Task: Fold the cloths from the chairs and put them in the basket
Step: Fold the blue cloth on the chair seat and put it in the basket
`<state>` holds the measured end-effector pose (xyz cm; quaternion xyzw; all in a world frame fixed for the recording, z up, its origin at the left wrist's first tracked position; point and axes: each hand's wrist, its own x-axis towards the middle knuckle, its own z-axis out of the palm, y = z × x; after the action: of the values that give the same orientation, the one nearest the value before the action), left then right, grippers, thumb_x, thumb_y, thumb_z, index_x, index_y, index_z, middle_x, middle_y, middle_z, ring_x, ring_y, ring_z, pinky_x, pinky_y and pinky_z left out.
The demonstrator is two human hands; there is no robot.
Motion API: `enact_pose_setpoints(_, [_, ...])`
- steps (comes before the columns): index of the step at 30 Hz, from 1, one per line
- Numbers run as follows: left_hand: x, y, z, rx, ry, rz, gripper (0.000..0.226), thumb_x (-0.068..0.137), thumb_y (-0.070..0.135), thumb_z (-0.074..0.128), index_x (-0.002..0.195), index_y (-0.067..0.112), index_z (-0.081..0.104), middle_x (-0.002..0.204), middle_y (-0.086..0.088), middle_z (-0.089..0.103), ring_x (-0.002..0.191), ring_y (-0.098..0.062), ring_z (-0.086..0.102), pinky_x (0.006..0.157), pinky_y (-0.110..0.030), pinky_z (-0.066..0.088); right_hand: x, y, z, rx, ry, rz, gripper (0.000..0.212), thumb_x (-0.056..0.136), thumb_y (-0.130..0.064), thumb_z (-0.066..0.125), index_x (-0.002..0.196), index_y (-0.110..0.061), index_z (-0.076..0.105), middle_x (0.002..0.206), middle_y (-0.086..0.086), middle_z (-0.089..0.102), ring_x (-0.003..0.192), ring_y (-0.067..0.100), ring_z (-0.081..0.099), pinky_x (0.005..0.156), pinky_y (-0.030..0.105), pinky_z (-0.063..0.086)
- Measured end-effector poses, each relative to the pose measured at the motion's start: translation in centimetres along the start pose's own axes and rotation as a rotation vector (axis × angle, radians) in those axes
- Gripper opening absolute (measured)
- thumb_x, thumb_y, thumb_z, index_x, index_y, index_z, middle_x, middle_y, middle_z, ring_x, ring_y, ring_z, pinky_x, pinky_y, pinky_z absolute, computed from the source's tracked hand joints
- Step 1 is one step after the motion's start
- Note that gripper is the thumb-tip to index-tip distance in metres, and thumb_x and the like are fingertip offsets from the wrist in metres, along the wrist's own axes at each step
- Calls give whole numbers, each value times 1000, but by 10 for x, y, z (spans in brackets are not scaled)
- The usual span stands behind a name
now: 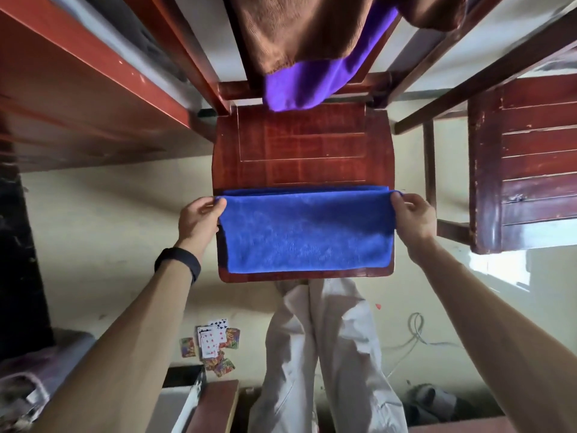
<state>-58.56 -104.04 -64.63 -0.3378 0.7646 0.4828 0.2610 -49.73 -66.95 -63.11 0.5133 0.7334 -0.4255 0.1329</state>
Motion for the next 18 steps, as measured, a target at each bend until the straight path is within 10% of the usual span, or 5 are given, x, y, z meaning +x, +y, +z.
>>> enact_pose_setpoints(6, [16, -6, 5, 98, 84, 79, 14, 83, 33, 77, 91, 27, 68, 83, 9, 69, 80, -15, 66, 86, -40, 56, 6, -3, 9, -67, 32, -5, 30, 97, -42, 58, 110, -18, 69, 104, 5, 72, 96, 27, 65, 91, 42, 53])
enact_pose_setpoints(18, [15, 1, 13, 244, 162, 205, 17, 87, 36, 72, 99, 25, 69, 80, 17, 64, 72, 8, 59, 72, -10, 44, 17, -5, 18, -141, 59, 3, 27, 97, -39, 55, 110, -19, 68, 99, 1, 69, 99, 28, 65, 95, 39, 51])
